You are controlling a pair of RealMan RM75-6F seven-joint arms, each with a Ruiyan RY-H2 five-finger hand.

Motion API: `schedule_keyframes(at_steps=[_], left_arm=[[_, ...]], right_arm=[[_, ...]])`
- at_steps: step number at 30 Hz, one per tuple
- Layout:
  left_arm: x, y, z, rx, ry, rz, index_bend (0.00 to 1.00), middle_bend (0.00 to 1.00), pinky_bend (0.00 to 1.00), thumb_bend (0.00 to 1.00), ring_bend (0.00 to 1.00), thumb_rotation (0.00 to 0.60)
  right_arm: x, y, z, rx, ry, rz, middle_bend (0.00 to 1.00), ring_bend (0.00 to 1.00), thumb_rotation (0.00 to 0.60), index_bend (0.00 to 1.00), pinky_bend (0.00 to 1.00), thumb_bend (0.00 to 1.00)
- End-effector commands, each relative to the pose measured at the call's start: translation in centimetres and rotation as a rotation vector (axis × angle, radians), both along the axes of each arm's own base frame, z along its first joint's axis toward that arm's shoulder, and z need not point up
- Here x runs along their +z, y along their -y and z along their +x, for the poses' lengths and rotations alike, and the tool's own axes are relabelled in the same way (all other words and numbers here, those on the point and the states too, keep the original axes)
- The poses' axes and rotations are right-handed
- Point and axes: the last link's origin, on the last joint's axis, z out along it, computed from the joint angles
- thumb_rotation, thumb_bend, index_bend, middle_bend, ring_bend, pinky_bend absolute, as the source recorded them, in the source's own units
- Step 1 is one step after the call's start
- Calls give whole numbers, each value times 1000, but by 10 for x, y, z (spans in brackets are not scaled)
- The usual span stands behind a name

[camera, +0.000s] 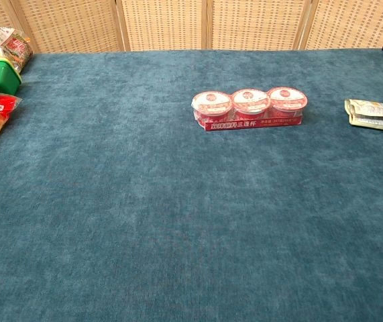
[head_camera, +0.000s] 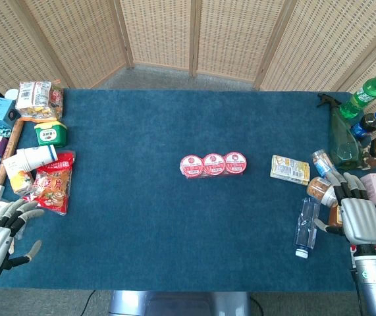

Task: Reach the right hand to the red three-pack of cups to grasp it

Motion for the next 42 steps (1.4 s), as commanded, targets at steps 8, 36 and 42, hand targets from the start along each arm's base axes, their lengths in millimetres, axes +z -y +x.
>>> schedule_keyframes(at_steps=[8,36,42], left_arm=[[0,1,1,-3,2,2,240,168,0,434,0,600],[6,7,1,-5,-3,9,240,168,0,435,0,600],[6,7,-3,9,-4,10,240,168,0,435,0,600]], right_arm=[[0,-4,4,13,41,8,0,0,586,0,0,41],[-75,111,129,263,268,405,0,0,592,0,0,41],[-102,143,148,243,255,474,0,0,595,0,0,40]])
